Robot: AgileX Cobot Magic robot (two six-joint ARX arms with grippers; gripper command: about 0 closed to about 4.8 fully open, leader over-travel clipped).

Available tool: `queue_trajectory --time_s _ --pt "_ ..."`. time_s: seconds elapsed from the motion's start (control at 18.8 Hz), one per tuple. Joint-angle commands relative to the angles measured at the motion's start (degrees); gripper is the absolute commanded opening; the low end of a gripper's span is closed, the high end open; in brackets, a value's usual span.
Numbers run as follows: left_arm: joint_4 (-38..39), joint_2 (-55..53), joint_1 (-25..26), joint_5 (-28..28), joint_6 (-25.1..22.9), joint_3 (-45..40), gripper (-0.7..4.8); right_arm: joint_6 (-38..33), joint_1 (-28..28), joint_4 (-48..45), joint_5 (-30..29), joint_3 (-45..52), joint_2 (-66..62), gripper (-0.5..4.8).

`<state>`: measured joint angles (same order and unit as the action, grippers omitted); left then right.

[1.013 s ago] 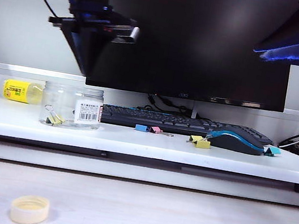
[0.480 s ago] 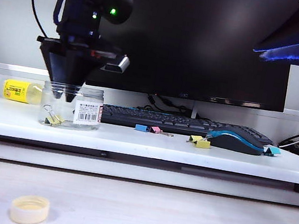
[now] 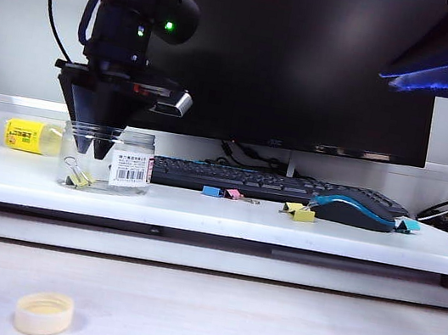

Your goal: Take the clips out of the round transparent plastic box and place them on the table.

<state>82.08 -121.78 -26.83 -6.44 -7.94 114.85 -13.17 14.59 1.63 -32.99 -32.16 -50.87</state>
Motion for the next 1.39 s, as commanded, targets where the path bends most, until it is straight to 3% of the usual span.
queue_trajectory --time_s 0.05,0.48,0.59,0.69,0.75,0.91,0.96,1.39 --pt "0.28 0.15 -0.04 0.28 -0.13 0.11 1.52 0.15 0.02 -0.48 -0.15 -0.22 0.09 0.99" --pt "0.28 0.11 -0.02 2.14 -1.20 -6.73 1.52 0.17 0.02 -0.48 -0.15 -0.22 0.09 0.99" --pt "0.26 0.02 -0.02 0.11 -1.33 -8.52 1.51 0.17 0.02 -0.48 -0.15 -0.22 0.09 0.99" --pt "0.26 -0.33 -0.02 -0.02 -1.31 -8.94 1.40 0.17 0.02 -0.48 -0.13 -0.22 0.09 0.99" --pt "0.20 -0.74 -0.02 -0.33 -1.25 -8.94 0.78 0.17 0.02 -0.48 -0.15 -0.22 0.09 0.99" --pt "-0.46 -2.14 -0.04 -0.44 -0.55 -8.92 0.51 0.17 0.02 -0.46 -0.15 -0.22 0.09 0.99" --pt "-1.33 -2.47 -0.07 -0.42 -0.33 -8.92 0.18 0.17 0.02 -0.44 -0.15 -0.22 0.09 0.99" --pt "-7.96 -2.47 -0.07 -2.47 1.11 -7.39 0.11 0.22 0.02 -0.39 1.18 -0.22 0.09 0.99"
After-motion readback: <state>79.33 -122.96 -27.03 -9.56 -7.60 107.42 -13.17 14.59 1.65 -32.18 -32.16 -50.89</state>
